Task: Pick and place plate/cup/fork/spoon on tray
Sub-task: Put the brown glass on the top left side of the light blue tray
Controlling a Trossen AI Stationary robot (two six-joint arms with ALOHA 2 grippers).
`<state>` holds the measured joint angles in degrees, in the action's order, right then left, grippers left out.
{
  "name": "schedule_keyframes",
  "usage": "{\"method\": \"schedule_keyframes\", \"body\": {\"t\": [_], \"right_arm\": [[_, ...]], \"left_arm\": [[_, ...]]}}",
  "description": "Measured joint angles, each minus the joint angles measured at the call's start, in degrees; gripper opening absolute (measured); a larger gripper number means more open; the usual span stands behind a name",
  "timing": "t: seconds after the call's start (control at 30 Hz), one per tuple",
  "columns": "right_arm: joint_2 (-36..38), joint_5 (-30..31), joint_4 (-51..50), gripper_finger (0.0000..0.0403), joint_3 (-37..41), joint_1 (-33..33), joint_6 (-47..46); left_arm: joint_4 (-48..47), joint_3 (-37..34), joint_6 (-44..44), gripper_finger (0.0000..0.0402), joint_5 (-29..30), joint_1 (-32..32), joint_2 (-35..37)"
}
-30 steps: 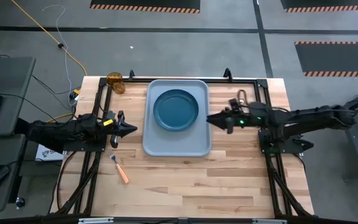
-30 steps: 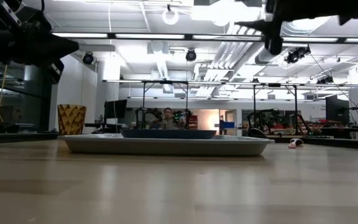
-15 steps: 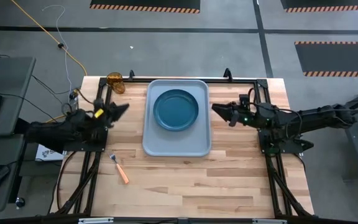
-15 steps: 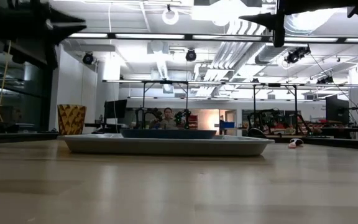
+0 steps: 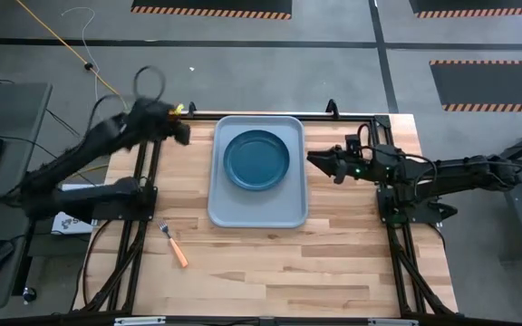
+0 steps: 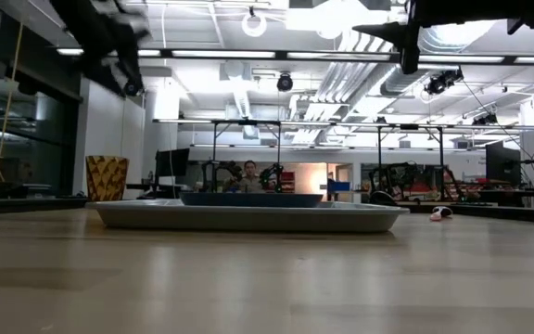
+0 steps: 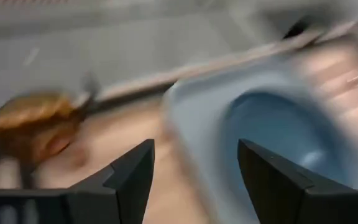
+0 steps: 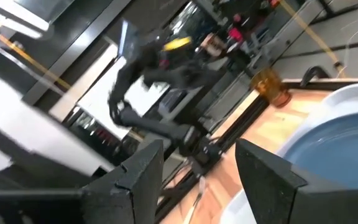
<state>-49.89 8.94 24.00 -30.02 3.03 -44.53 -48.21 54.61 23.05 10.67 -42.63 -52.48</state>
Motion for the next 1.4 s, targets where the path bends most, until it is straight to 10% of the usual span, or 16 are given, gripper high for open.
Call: {"method": "schedule_keyframes", "body": {"t": [0.33,0.9,1.4], "right_arm": [[0.0,-6.0,-7.0,0.0193,0.0,0.0,0.0],[0.0,-2.9,-11.3,0.0193,0.0,0.0,-0.6],[0.0,-2.7,-11.3,0.0193,0.0,0.0,-1.9]], "left_arm": [[-11.9,13.3,-5.7,0.0223,-7.7,-17.0,-24.9],[-9.2,14.4,-2.5,0.0223,4.8,-17.3,-36.9],[-9.1,14.3,-1.0,0.0203,4.5,-16.8,-43.9]]}}
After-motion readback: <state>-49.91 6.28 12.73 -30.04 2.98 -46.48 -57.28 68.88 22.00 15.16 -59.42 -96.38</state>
